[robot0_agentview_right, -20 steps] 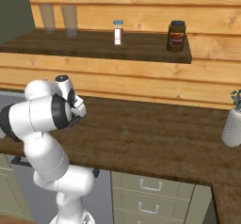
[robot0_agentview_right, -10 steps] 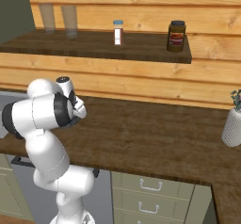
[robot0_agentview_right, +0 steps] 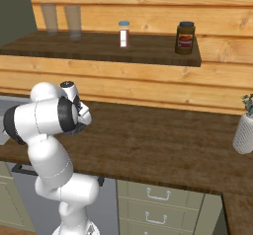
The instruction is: Pick up the bowls on the counter and stack them on top of one another in the open cabinet. Place the smaller bowl on top of the larger bowl.
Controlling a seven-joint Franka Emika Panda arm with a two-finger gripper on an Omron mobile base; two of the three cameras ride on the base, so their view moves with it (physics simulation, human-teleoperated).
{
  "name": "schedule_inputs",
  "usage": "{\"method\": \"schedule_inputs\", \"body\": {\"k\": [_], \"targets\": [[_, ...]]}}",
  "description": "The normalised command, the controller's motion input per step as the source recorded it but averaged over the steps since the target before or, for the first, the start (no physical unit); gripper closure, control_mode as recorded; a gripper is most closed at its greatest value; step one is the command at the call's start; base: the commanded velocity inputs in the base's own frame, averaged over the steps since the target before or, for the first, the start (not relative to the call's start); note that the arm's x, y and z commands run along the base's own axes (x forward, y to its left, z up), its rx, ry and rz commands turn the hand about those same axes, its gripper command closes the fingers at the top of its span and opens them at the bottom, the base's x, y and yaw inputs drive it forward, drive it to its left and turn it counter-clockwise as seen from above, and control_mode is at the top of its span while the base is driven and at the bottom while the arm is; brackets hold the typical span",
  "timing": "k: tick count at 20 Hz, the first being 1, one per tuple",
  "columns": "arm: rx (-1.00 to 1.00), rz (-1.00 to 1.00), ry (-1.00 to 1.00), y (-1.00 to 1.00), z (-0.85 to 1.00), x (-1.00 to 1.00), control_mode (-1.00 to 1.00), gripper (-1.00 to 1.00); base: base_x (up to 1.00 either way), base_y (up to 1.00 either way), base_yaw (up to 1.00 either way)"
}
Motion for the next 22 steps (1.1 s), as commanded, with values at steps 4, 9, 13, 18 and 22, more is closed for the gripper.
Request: {"method": "schedule_inputs", "body": {"k": [4,9,13,18,22], "targets": [[-0.01,0.0,0.0,0.0,0.01,0.0,-1.0,-1.0,0.0,0.0,0.0],[-0.03,0.01,0.01,0.01,0.25,0.0,-1.0,-1.0,0.0,0.0,0.0],[0.0,0.01,0.0,0.0,0.33,-0.01,-1.0,-1.0,0.0,0.0,0.0],[0.0,0.0,0.02,-0.15,0.03,-0.07,-1.0,-1.0,0.0,0.0,0.0],[0.03,0.0,0.13,-0.72,-0.01,0.0,-1.0,-1.0,0.0,0.0,0.0]]}}
